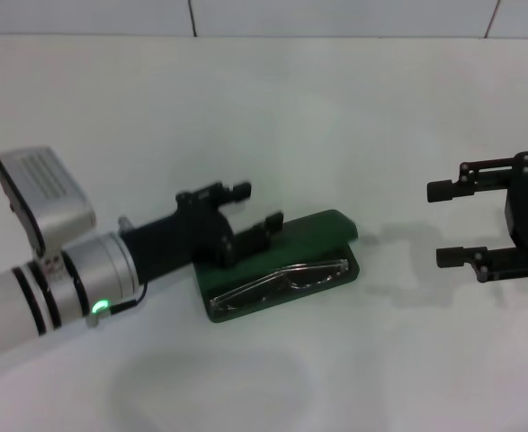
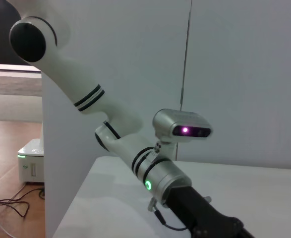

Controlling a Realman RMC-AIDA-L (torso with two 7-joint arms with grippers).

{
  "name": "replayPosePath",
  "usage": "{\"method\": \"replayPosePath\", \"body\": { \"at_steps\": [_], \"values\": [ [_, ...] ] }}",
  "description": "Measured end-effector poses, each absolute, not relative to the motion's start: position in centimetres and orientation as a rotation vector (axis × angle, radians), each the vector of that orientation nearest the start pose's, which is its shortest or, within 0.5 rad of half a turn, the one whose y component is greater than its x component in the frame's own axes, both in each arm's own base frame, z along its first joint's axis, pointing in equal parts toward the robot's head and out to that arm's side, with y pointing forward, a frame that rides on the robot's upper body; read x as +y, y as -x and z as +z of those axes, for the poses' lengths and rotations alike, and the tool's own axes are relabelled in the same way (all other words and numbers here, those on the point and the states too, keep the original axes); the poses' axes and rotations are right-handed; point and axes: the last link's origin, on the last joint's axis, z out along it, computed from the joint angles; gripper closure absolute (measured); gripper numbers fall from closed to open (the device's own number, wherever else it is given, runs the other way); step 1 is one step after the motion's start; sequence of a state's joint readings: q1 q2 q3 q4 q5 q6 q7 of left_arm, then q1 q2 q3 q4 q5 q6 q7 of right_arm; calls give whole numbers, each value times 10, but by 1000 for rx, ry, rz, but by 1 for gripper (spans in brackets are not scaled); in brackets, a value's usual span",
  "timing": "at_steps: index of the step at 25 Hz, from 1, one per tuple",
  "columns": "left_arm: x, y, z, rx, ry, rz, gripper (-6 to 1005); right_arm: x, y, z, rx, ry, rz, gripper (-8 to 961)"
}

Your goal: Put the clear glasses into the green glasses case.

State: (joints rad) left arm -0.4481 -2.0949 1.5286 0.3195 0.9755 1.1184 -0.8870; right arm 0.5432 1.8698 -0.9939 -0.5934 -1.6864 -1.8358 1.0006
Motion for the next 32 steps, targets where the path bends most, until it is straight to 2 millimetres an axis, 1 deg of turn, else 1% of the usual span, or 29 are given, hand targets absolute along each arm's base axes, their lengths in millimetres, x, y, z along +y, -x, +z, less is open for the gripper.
{"method": "replayPosePath", "body": {
  "at_steps": [3, 9, 11, 13, 17, 21, 23, 24, 27, 29, 31, 32],
  "values": [
    [296, 274, -98, -539, 2542, -723, 335, 315, -241, 53, -173, 2928, 830, 317],
    [290, 276, -99, -508, 2544, -735, 335, 316, -239, 54, -183, 2924, 829, 317],
    [289, 273, -95, -493, 2521, -778, 336, 316, -239, 53, -183, 2924, 828, 317],
    [290, 270, -87, -472, 2470, -852, 336, 317, -239, 52, -183, 2922, 826, 317],
    [284, 259, -67, -391, 2394, -1044, 336, 318, -237, 46, -179, 2910, 834, 317],
    [276, 259, -52, -335, 2394, -1128, 336, 317, -230, 32, -187, 2895, 873, 317],
    [270, 262, -45, -306, 2392, -1149, 335, 319, -227, 22, -187, 2882, 870, 317],
    [267, 264, -43, -293, 2390, -1150, 335, 320, -225, 14, -183, 2876, 864, 317],
    [256, 275, -41, -262, 2373, -1112, 335, 324, -216, -6, -199, 2896, 840, 317],
    [250, 282, -41, -257, 2364, -1087, 335, 323, -211, -18, -240, 2931, 818, 317],
    [245, 285, -41, -255, 2356, -1077, 335, 322, -207, -26, -280, 2950, 818, 317],
    [243, 287, -41, -255, 2355, -1073, 335, 322, -207, -26, -280, 2950, 818, 317]
  ]
}}
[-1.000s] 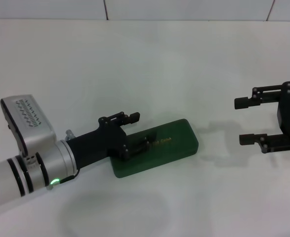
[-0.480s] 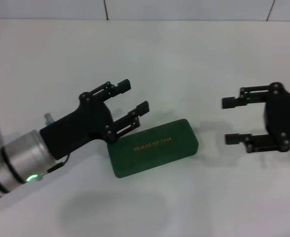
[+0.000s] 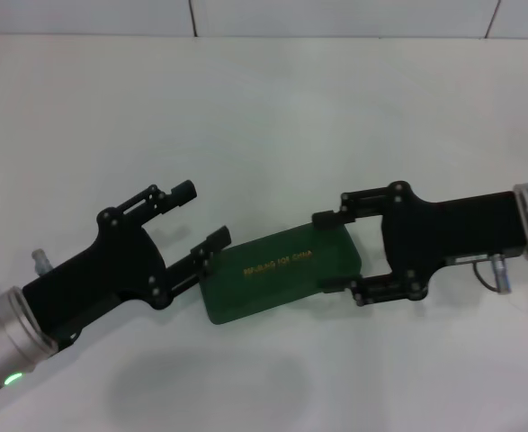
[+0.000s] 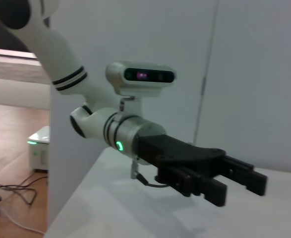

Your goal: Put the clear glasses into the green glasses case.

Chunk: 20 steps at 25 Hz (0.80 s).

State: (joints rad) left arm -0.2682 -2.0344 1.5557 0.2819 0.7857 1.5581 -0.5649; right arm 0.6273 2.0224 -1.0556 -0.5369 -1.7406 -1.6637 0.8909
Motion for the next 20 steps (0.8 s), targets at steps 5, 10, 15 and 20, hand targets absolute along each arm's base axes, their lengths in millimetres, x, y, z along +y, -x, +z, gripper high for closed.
{"method": "replayPosePath", "body": {
  "at_steps": [5, 10, 15, 20],
  "values": [
    [236, 291, -41, -248, 2375, -1059, 336, 325, -203, -38, -341, 2908, 840, 317],
    [236, 293, -39, -218, 2421, -1040, 335, 324, -206, -38, -356, 2887, 839, 317],
    [239, 292, -38, -206, 2424, -1035, 335, 324, -206, -39, -358, 2884, 840, 317],
    [243, 291, -38, -200, 2418, -1033, 335, 324, -208, -38, -352, 2829, 875, 317]
  ]
}}
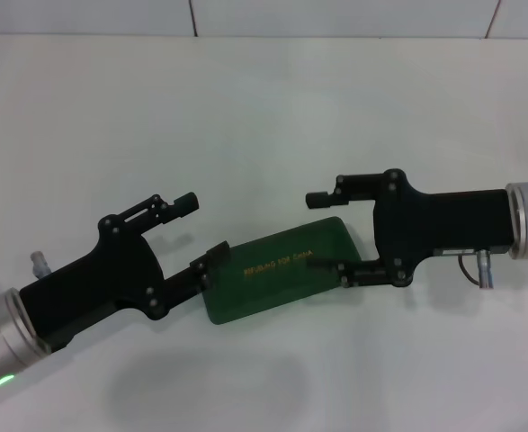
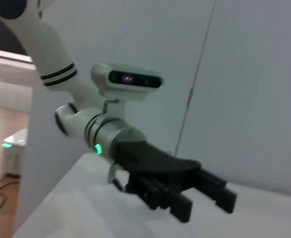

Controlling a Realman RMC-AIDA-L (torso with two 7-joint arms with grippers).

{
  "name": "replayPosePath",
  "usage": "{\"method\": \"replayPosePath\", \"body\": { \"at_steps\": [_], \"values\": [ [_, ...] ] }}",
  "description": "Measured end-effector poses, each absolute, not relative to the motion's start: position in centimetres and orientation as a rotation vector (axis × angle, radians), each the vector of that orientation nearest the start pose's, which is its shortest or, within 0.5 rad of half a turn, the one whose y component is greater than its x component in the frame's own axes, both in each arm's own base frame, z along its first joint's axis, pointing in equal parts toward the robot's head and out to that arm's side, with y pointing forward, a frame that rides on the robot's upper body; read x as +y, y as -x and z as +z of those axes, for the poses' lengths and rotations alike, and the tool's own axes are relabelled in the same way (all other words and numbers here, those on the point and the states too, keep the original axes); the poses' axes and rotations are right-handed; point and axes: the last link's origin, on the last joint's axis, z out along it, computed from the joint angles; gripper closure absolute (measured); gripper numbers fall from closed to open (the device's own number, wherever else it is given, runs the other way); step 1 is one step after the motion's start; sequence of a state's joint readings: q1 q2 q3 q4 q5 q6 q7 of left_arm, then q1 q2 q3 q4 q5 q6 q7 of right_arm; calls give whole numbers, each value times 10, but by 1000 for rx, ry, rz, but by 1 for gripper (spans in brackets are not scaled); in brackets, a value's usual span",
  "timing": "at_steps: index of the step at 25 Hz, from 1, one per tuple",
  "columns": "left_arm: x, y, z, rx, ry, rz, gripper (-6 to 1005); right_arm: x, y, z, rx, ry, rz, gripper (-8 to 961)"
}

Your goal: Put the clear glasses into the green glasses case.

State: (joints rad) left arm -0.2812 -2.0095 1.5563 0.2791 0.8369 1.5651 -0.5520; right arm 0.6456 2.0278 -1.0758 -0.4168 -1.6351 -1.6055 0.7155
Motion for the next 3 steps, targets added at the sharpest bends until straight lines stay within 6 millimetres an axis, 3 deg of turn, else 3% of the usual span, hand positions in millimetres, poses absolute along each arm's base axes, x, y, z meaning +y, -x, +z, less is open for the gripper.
{"method": "replayPosePath", "body": {
  "at_steps": [3],
  "values": [
    [244, 290, -38, -196, 2417, -1036, 335, 324, -209, -38, -355, 2789, 902, 317]
  ]
}}
